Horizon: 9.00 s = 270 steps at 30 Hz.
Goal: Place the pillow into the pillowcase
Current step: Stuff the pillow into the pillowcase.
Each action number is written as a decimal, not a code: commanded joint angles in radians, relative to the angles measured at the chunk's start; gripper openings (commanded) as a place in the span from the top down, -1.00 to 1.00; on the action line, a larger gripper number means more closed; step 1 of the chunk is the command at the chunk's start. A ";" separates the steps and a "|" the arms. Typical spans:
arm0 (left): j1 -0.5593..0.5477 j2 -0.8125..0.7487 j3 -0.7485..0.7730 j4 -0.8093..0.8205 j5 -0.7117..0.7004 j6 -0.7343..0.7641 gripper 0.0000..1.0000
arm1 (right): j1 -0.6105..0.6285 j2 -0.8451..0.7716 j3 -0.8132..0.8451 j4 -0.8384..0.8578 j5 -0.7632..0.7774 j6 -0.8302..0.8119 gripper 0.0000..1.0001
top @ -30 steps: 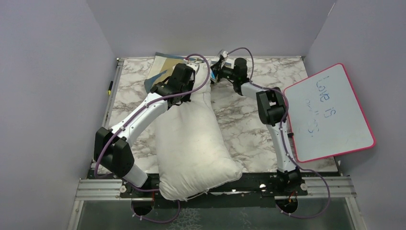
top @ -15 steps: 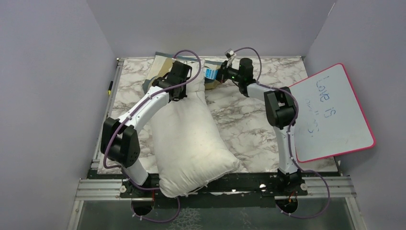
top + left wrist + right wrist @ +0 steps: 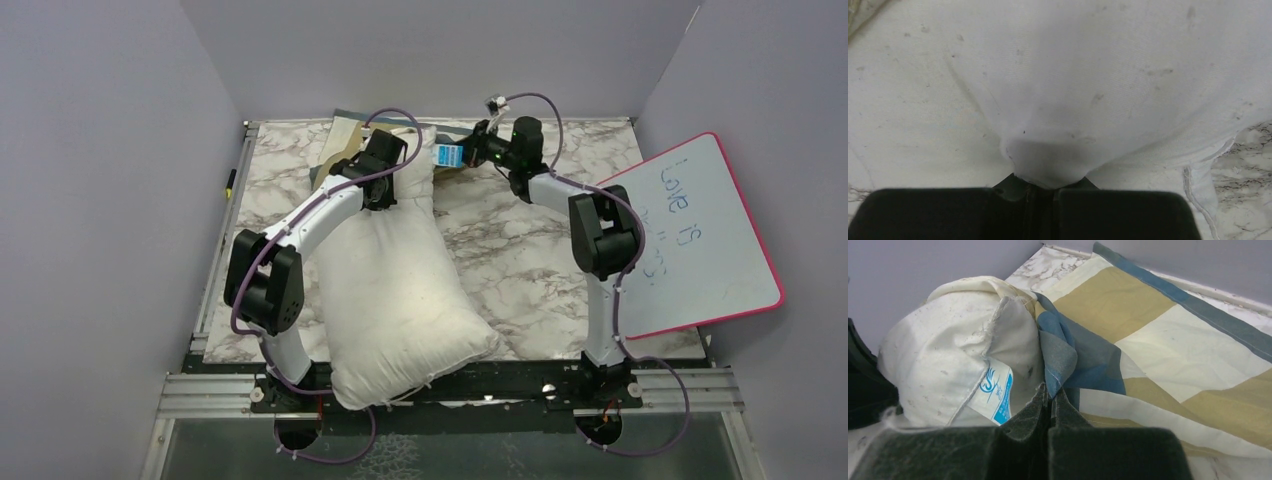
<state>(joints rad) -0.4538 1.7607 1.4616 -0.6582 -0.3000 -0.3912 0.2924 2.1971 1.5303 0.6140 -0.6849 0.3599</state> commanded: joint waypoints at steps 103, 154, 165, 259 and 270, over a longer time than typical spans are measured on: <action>0.014 0.318 0.285 -0.040 -0.115 -0.068 1.00 | -0.148 -0.418 -0.304 -0.531 -0.418 -0.461 0.99; -0.157 0.588 0.660 0.021 -0.140 0.098 0.90 | -0.142 -0.399 -0.474 -0.173 -0.304 -0.063 0.99; -0.134 0.642 0.668 0.090 -0.076 -0.158 0.92 | -0.005 -0.447 -0.423 -0.357 -0.503 -0.277 0.99; 0.003 0.566 0.653 0.350 0.323 0.321 1.00 | 0.041 -0.220 -0.340 -0.059 0.914 0.190 0.25; 0.002 0.558 0.650 0.350 0.313 0.301 1.00 | 0.042 -0.082 -0.225 0.021 0.870 0.208 0.16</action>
<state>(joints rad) -0.4751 2.2883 2.0922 -0.3161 0.0372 -0.0639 0.3382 2.0396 1.2259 0.5785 0.1677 0.5770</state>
